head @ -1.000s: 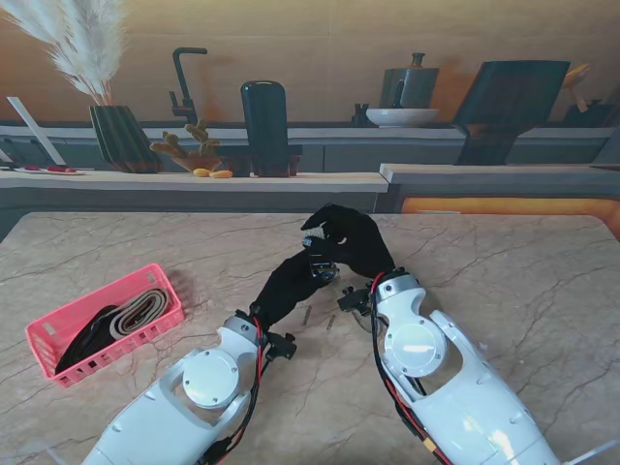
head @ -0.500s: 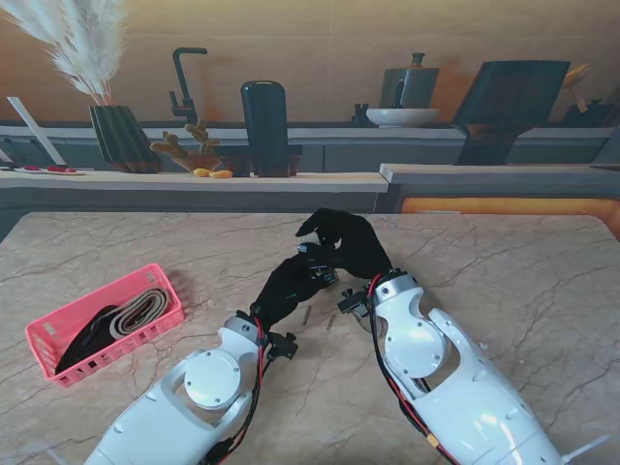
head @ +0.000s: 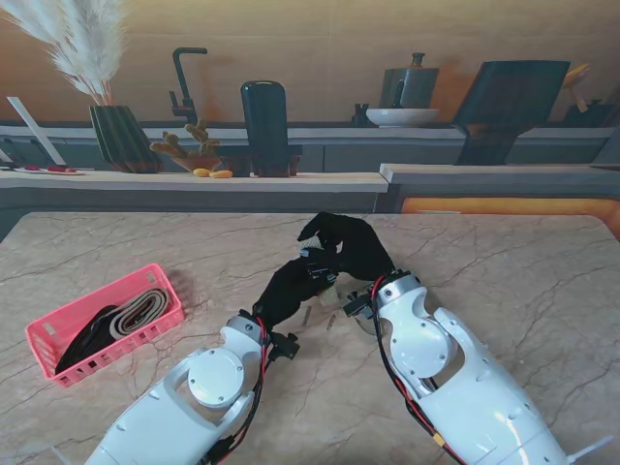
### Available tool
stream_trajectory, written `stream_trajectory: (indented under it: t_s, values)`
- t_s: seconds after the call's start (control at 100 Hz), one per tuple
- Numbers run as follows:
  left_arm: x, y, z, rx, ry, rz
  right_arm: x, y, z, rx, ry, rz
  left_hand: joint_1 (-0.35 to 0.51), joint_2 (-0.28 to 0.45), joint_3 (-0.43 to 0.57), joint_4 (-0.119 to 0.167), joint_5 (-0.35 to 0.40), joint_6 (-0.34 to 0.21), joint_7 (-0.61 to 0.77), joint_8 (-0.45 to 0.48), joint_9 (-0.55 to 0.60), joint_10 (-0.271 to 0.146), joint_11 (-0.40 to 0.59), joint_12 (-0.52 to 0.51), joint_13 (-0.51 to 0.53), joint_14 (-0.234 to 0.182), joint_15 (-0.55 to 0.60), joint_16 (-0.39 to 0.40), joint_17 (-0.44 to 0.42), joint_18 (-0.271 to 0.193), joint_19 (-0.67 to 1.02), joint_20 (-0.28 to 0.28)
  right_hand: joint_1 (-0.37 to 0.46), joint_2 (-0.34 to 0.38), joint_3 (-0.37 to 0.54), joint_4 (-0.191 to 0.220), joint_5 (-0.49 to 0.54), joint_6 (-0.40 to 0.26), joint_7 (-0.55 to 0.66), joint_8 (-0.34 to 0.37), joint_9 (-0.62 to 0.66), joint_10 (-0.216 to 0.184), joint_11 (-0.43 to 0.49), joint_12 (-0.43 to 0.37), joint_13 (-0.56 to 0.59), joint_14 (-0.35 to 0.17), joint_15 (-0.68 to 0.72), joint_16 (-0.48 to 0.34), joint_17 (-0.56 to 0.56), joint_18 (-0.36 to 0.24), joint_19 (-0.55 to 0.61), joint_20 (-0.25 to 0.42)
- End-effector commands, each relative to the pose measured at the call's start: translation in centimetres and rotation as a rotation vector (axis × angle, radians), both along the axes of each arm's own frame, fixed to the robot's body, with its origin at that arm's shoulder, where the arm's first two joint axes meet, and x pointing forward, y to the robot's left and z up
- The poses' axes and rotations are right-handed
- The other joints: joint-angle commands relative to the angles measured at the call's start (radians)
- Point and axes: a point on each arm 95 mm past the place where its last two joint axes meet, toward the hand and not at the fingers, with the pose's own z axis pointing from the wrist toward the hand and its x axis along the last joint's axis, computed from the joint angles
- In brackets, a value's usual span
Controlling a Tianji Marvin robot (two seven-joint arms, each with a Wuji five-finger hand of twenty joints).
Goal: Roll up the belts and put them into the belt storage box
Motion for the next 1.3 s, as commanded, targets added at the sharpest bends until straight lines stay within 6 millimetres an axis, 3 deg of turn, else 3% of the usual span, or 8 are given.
stream_trajectory:
  t_s: [0.0, 0.17, 0.44, 0.68, 0.9, 1.01, 1.16, 1.29]
  values:
    - [-0.1, -0.1, -0.1, 0.009, -0.013, 0.001, -0.4, -0.5, -0.3, -0.026, -0.003, 0.014, 0.06, 0.064, -0.02, 0.028, -0.008, -0.022, 0.066, 0.025, 0.049, -0.01, 0.093, 0.043, 0.03, -0.001, 0.028, 0.021, 0.002, -0.009, 0.039, 0.023, -0.042, 0.029, -0.001, -0.01, -0.024, -0.056, 0.036, 0.059, -0.099, 0.052, -0.087, -0.021, -0.043, -0.011, -0.023, -0.007, -0.028, 0.018, -0.025, 0.014]
    - [0.2, 0.1, -0.3, 0.033, -0.037, 0.018, -1.1, -1.8, 0.0, -0.142, -0.056, 0.041, 0.062, 0.05, -0.025, 0.035, 0.007, -0.021, 0.072, 0.03, 0.063, -0.005, 0.108, 0.049, 0.036, 0.002, 0.05, 0.028, 0.003, -0.006, 0.053, 0.029, -0.167, 0.089, -0.033, 0.135, -0.147, -0.003, -0.252, 0.284, -0.209, 0.083, -0.152, -0.032, -0.112, 0.015, -0.12, -0.017, -0.053, 0.025, -0.089, 0.025]
    - [0.4, 0.1, -0.6, 0.104, -0.083, 0.015, -1.9, -3.6, 0.8, -0.277, -0.114, 0.112, 0.075, 0.081, -0.046, 0.03, -0.031, -0.051, 0.074, 0.081, 0.021, -0.017, 0.125, 0.071, -0.003, 0.001, 0.047, 0.036, -0.02, -0.007, 0.039, 0.029, -0.195, 0.107, -0.146, 0.137, -0.307, -0.033, -0.322, 0.303, -0.315, 0.093, -0.216, -0.043, -0.18, 0.035, -0.266, -0.056, -0.065, 0.022, -0.155, 0.032]
    - [0.3, 0.2, -0.7, 0.153, -0.12, -0.006, -2.3, -5.0, 0.7, -0.364, -0.144, 0.123, 0.084, 0.084, -0.058, 0.033, -0.029, -0.049, 0.069, 0.087, 0.018, -0.013, 0.12, 0.071, -0.005, 0.003, 0.039, 0.036, -0.023, -0.005, 0.034, 0.029, -0.168, 0.116, -0.357, 0.16, -0.474, 0.012, -0.338, 0.311, -0.497, 0.093, -0.289, -0.07, -0.32, 0.074, -0.746, -0.301, -0.098, 0.007, -0.331, 0.008]
    - [0.0, 0.1, -0.7, 0.155, -0.124, -0.031, -2.3, -5.6, 0.3, -0.388, -0.155, 0.118, 0.09, 0.085, -0.064, 0.034, -0.026, -0.045, 0.064, 0.089, 0.018, -0.013, 0.115, 0.071, -0.005, 0.006, 0.033, 0.035, -0.024, -0.001, 0.03, 0.029, -0.146, 0.077, -0.389, 0.173, -0.534, 0.009, -0.33, 0.303, -0.556, 0.074, -0.34, -0.116, -0.394, 0.06, -0.872, -0.403, -0.119, -0.032, -0.438, -0.05]
    - [-0.1, 0.1, -0.7, 0.152, -0.12, -0.047, -2.0, -5.5, -0.1, -0.373, -0.149, 0.127, 0.092, 0.085, -0.066, 0.035, -0.025, -0.045, 0.063, 0.091, 0.019, -0.014, 0.113, 0.071, -0.002, 0.006, 0.029, 0.034, -0.024, 0.002, 0.027, 0.028, -0.09, 0.077, -0.366, 0.17, -0.532, -0.021, -0.297, 0.303, -0.542, 0.053, -0.341, -0.135, -0.394, 0.041, -0.881, -0.431, -0.11, -0.055, -0.457, -0.072]
    - [-0.3, -0.1, -0.7, 0.153, -0.115, -0.067, -1.5, -4.9, -0.4, -0.357, -0.146, 0.148, 0.094, 0.085, -0.067, 0.035, -0.024, -0.044, 0.059, 0.093, 0.021, -0.012, 0.11, 0.071, -0.002, 0.007, 0.025, 0.034, -0.023, 0.002, 0.026, 0.028, -0.124, -0.01, -0.04, 0.116, -0.477, -0.077, -0.221, 0.282, -0.479, 0.02, -0.333, -0.164, -0.361, 0.023, -0.862, -0.456, -0.085, -0.077, -0.445, -0.11]
    - [-0.3, -0.1, -0.8, 0.153, -0.111, -0.076, -1.2, -4.5, -0.6, -0.335, -0.133, 0.166, 0.093, 0.085, -0.068, 0.036, -0.022, -0.043, 0.056, 0.093, 0.022, -0.012, 0.108, 0.072, -0.001, 0.009, 0.023, 0.034, -0.023, 0.006, 0.025, 0.029, -0.117, -0.002, 0.018, 0.106, -0.317, -0.101, -0.159, 0.295, -0.364, -0.009, -0.318, -0.168, -0.31, 0.005, -0.843, -0.455, -0.061, -0.083, -0.428, -0.12]
